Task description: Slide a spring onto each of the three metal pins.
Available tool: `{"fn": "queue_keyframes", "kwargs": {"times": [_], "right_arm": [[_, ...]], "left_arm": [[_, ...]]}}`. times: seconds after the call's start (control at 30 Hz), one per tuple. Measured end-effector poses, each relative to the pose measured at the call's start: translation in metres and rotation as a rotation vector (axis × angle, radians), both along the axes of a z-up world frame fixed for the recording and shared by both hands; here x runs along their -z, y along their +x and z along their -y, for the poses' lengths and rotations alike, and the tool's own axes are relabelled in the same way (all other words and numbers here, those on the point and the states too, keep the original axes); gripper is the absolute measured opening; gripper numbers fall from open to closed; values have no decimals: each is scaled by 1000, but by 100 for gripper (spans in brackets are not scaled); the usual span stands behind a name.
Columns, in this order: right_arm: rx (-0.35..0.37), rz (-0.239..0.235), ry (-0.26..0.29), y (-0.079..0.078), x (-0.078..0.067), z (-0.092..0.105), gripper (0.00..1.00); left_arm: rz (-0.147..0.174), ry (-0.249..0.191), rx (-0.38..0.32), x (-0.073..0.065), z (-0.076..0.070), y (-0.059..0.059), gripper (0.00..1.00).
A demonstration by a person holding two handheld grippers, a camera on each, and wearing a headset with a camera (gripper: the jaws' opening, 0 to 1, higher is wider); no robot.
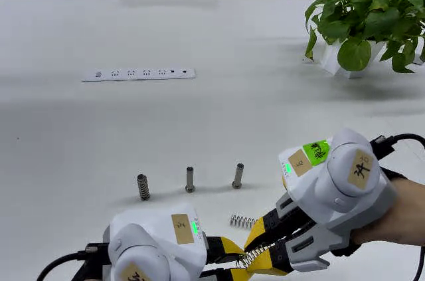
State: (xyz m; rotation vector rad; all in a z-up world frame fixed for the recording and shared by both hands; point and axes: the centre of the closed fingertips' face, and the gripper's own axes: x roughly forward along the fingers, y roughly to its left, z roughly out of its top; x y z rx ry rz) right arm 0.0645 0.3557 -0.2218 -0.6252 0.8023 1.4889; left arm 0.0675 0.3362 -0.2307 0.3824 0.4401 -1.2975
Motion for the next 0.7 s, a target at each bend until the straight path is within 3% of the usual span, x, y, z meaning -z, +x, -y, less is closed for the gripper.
{"fn": "queue_keyframes", "kwargs": {"times": [0.37, 0.5, 0.7], "right_arm": [[-5, -24, -22, -3, 1, 3, 12], [-9, -22, -26, -3, 1, 4, 12], [-3, 0, -23, 2, 1, 3, 12]], "left_arm": [[0, -4, 1, 1, 4, -3, 9], [-8, -14, -13, 0, 4, -3, 10], [4, -19, -54, 0, 2, 3, 10]]}}
